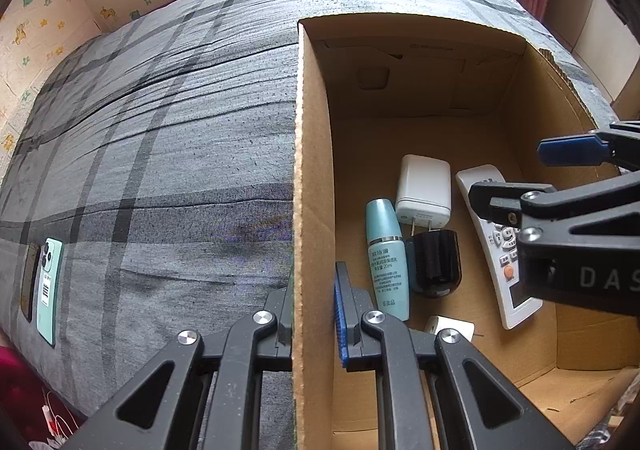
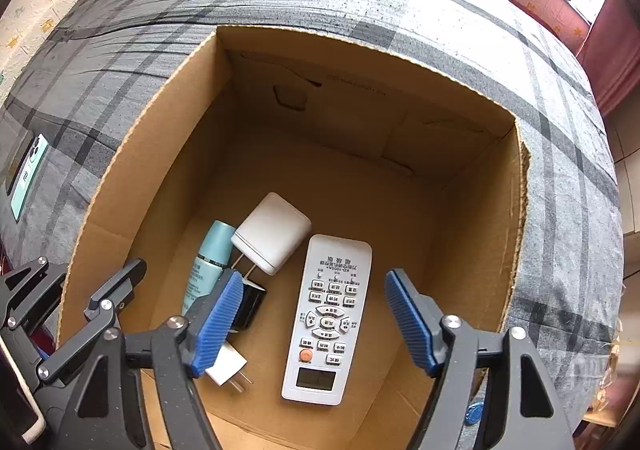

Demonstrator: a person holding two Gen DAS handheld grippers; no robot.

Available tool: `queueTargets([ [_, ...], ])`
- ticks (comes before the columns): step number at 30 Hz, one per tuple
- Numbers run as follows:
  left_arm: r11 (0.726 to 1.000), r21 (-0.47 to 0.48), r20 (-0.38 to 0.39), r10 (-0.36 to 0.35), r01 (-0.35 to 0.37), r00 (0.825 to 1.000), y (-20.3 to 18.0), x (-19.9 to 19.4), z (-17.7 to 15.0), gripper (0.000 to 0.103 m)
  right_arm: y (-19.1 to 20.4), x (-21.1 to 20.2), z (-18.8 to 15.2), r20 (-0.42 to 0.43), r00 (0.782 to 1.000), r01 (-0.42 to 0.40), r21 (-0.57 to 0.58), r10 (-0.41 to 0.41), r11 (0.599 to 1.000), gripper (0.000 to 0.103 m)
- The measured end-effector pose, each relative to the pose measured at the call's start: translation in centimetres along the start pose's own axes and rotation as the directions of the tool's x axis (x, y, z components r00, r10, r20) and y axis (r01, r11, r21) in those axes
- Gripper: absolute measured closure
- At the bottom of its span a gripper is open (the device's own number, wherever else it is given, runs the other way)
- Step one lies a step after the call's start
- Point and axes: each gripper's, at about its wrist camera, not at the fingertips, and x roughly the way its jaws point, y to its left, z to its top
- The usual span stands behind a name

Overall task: Organize rigid objects
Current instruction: 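Open the right gripper to drop the remote beside the charger, then move the right gripper back to the brass keychain on the bed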

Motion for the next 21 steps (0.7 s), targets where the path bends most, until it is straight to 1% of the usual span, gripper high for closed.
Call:
queueTargets([
  [1, 1.0, 0.001, 0.0, 0.001, -0.001, 1.0, 0.0, 0.0, 0.0, 0.088, -0.1, -0.4, 0.0, 0.011, 1.0, 0.007, -0.001, -0.007, 1.0, 0.018],
  [3, 1.0, 0.002, 0.001, 0.003, -0.003, 1.0, -0.1, 0.0, 0.0, 0.088, -0.2, -1.0, -0.1, 0.031, 0.999, 0.01, 0.0, -0.01, 1.0, 0.01],
  [7, 1.0, -0.001, 0.0, 0.001, -0.001, 1.0, 0.0, 0.0, 0.0, 0.088, -0.6, -1.9, -0.1, 0.054, 0.999, 0.001, 0.018, -0.002, 1.0, 0.008],
  [9, 1.0, 0.0, 0.0, 0.001, -0.001, 1.0, 0.0, 0.0, 0.0, 0.088, -0.7, -2.4, -0.2, 0.062, 0.998, 0.009, 0.021, -0.011, 1.0, 0.004],
  [14, 1.0, 0.001, 0.0, 0.003, -0.003, 1.0, 0.0, 0.0, 0.0, 0.088, -1.2, -3.6, -0.2, 0.091, 0.996, 0.007, 0.038, -0.011, 0.999, 0.001],
  [19, 1.0, 0.003, -0.001, 0.005, -0.005, 1.0, -0.1, -0.1, 0.0, 0.088, -2.2, -5.3, -0.4, 0.127, 0.992, 0.001, 0.054, -0.008, 0.999, 0.0],
  [21, 1.0, 0.003, -0.002, 0.006, -0.006, 1.0, -0.1, -0.1, 0.0, 0.088, -2.9, -5.8, -0.4, 0.128, 0.992, 0.0, 0.071, -0.009, 0.997, 0.0],
])
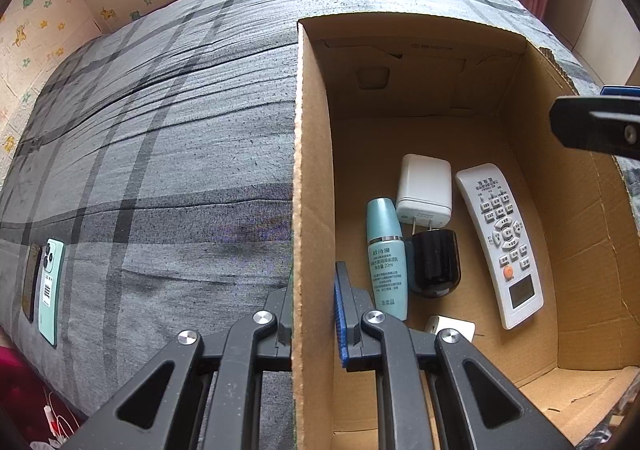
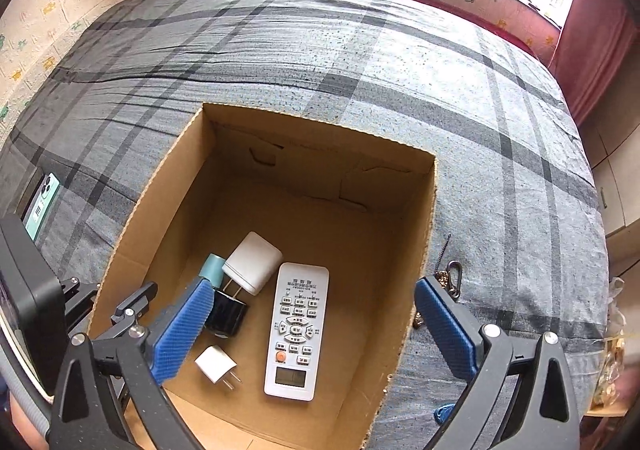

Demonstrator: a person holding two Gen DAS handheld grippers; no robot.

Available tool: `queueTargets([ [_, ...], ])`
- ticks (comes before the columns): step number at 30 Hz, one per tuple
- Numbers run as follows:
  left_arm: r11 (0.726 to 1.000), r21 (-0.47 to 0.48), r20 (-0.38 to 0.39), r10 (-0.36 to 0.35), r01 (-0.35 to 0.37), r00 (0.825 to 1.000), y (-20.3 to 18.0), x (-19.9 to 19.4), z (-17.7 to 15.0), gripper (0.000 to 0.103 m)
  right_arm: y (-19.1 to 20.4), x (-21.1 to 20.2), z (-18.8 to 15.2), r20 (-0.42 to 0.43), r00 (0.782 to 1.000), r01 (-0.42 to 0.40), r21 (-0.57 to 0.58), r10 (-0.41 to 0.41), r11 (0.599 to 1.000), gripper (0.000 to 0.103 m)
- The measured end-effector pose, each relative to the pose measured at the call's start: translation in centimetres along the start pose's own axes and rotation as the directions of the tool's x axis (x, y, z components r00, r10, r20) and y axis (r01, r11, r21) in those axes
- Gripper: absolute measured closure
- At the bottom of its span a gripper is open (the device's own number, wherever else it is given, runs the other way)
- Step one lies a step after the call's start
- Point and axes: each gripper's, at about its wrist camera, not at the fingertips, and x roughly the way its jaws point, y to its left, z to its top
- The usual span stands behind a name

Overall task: Organize rigid objects
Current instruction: 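Move the right gripper back to the brass keychain on the bed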

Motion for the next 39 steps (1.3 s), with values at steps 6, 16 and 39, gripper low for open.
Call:
queueTargets([
  [6, 1.0, -0.003, -0.001, 0.001, -0.001, 1.0, 0.0, 0.0, 0.1, 0.088, -2.4, -1.7, 0.3, 0.015, 1.0, 0.011, 0.04, -0.012, 0.999, 0.0],
  [16, 1.0, -0.002, -0.002, 0.0, 0.0, 1.0, 0.1, 0.1, 0.0, 0.088, -7.4, -3.2, 0.3, 0.036, 0.998, 0.04, 0.121, -0.044, 0.992, 0.0],
  [39, 1.0, 0.009, -0.003, 0.015, -0.015, 1.0, 0.1, 0.2, -0.1, 0.088, -15.3, 2.0, -3.3, -0.005, 0.998, 0.067, 0.221, -0.067, 0.973, 0.0],
])
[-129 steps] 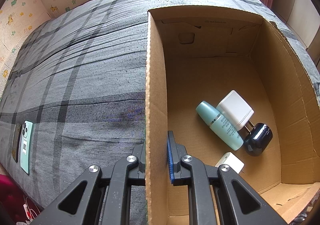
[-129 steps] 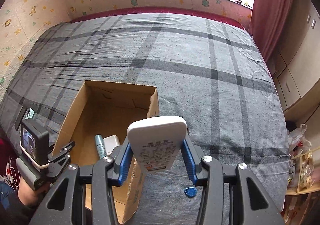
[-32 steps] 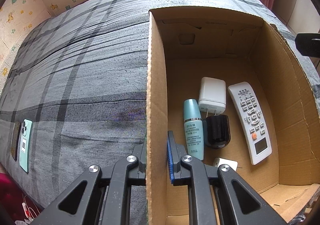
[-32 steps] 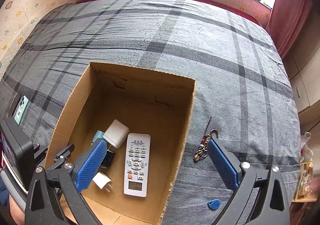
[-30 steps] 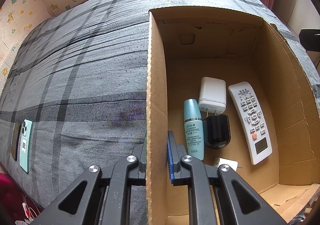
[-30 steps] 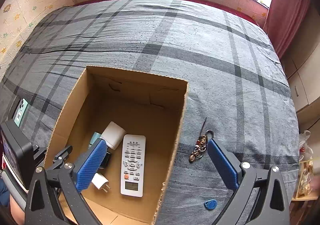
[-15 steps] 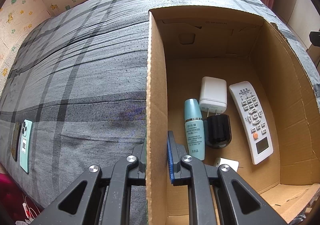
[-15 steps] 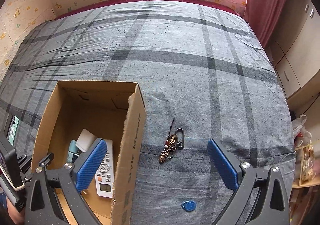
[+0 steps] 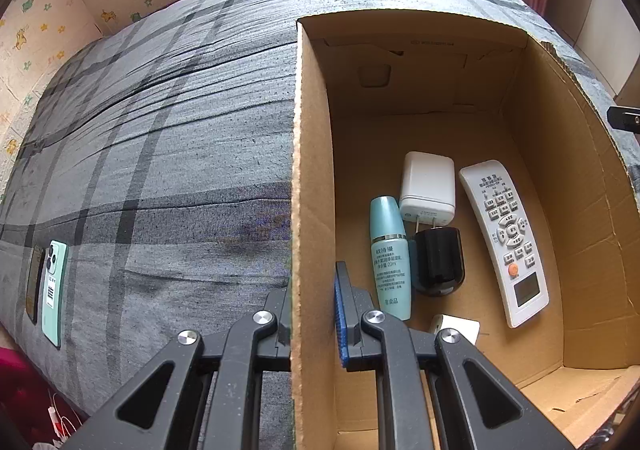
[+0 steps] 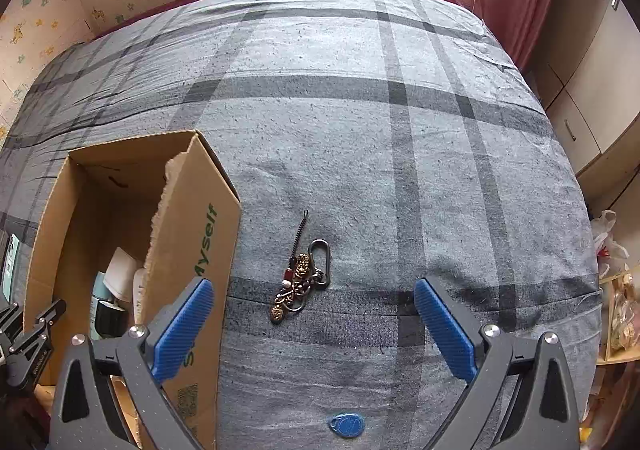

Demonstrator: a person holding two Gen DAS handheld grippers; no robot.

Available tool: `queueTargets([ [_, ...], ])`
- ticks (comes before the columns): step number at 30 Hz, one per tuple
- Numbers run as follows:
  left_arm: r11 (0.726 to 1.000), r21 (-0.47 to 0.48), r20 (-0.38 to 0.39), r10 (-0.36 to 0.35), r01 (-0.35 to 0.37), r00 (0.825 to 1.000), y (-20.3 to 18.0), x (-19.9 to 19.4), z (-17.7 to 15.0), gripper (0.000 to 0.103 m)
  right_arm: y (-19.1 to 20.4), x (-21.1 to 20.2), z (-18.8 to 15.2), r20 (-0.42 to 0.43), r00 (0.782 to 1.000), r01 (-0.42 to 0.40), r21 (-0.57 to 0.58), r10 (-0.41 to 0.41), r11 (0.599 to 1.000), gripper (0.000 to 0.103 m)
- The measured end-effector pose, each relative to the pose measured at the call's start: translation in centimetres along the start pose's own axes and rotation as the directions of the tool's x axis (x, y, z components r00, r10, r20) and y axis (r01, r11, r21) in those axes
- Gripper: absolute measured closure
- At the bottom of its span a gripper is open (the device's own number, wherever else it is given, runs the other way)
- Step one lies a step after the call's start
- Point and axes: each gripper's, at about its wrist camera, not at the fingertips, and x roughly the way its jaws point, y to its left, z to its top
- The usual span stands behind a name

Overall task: Organize rigid objects
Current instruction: 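Move the right gripper back to the brass keychain on the bed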

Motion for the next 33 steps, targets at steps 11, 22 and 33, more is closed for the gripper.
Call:
queueTargets([
  [11, 1.0, 0.008, -0.003, 0.006, -0.006, 1.0, -0.3, -0.1, 0.0, 0.088, -1.1, 5.0, -0.6, -0.058, 0.998, -0.002, 0.003, 0.002, 1.0, 0.001],
  [22, 1.0, 0.009, -0.003, 0.012, -0.012, 1.0, -0.3, 0.1, 0.0, 0.088, -0.5, 9.4, -0.7, -0.105, 0.994, 0.005, -0.017, -0.007, 1.0, 0.001],
  [33, 1.0, 0.015, -0.002, 0.018, -0.018, 1.0, -0.4, 0.1, -0.1, 0.088, -0.3, 12.4, -0.3, -0.133, 0.991, 0.017, -0.029, -0.021, 0.999, 0.001],
])
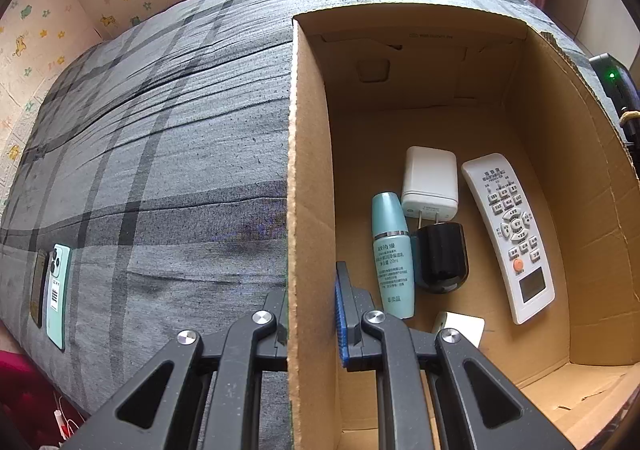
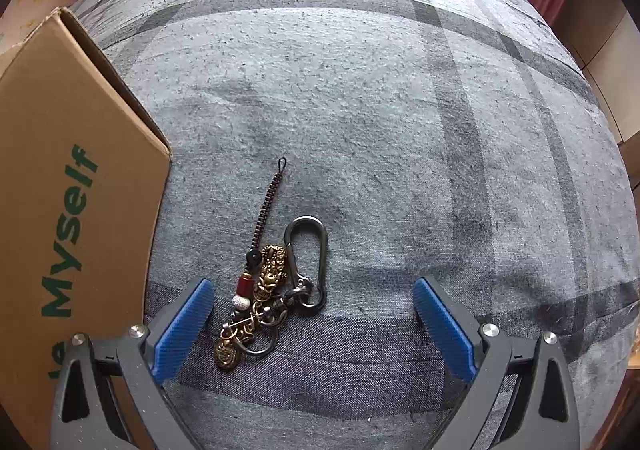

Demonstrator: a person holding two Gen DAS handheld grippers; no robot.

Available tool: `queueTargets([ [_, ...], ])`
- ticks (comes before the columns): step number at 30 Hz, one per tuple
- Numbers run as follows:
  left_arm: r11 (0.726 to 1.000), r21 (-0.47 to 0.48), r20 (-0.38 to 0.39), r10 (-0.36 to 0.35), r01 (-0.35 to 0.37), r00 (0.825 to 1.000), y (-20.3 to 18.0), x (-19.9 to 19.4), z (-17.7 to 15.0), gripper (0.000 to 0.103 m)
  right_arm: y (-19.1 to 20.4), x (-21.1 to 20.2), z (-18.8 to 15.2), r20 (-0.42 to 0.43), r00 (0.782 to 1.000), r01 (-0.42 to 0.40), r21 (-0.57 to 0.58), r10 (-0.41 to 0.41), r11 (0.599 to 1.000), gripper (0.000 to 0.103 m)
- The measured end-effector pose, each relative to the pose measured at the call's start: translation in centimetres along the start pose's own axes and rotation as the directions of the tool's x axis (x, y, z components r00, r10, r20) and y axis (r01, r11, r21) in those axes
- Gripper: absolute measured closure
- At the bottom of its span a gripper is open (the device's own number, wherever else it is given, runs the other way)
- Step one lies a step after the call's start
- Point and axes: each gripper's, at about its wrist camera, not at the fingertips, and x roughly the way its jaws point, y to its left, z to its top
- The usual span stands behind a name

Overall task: Organize rigid objects
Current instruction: 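Move the right gripper back to the brass keychain on the bed, then close the right gripper on the keychain's metal clip, then lift the keychain with the right gripper and carry it into the box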

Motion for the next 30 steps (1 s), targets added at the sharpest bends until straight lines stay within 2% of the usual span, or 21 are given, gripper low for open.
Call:
queueTargets([
  [8, 1.0, -0.002, -0.002, -0.001, 0.001, 1.0, 0.0, 0.0, 0.1, 0.088, 0.2, 0.4, 0.1, 0.0, 1.0, 0.007, -0.004, -0.007, 1.0, 0.002],
  [10, 1.0, -0.003, -0.002, -0.002, 0.002, 1.0, 0.1, 0.0, 0.1, 0.088, 0.4, 0.4, 0.1, 0.006, 1.0, 0.011, -0.006, -0.011, 1.0, 0.012],
  [12, 1.0, -0.004, -0.003, -0.002, 0.002, 1.0, 0.1, 0.0, 0.1, 0.088, 0.6, -0.1, 0.0, 0.014, 1.0, 0.006, -0.01, -0.006, 1.0, 0.041],
  [13, 1.0, -0.005, -0.003, -0.002, 0.002, 1.0, 0.1, 0.0, 0.1, 0.088, 0.7, -0.3, 0.0, 0.012, 1.0, -0.001, -0.012, 0.001, 1.0, 0.049],
  [14, 1.0, -0.005, -0.004, -0.002, 0.002, 1.0, 0.1, 0.0, 0.1, 0.088, 1.0, -0.6, 0.1, 0.01, 1.0, -0.001, -0.019, 0.001, 1.0, 0.066],
  [16, 1.0, -0.006, -0.004, -0.002, 0.002, 1.0, 0.1, 0.0, 0.1, 0.088, 1.3, -0.8, 0.0, 0.011, 1.0, -0.003, -0.031, 0.004, 1.0, 0.078],
  [17, 1.0, -0.005, -0.004, -0.003, 0.003, 1.0, 0.1, 0.0, 0.1, 0.088, 1.3, -0.9, 0.0, 0.011, 1.0, -0.019, -0.027, 0.02, 0.999, 0.089],
  [22, 1.0, -0.006, -0.005, -0.001, 0.001, 1.0, 0.1, 0.1, 0.1, 0.088, 0.7, -1.7, 0.0, 0.013, 0.999, -0.045, 0.007, 0.045, 0.999, 0.09],
  [30, 1.0, -0.012, -0.005, -0.005, 0.005, 1.0, 0.3, 0.2, 0.0, 0.088, 0.4, -4.7, -0.8, 0.03, 0.998, -0.052, 0.001, 0.052, 0.999, 0.09],
])
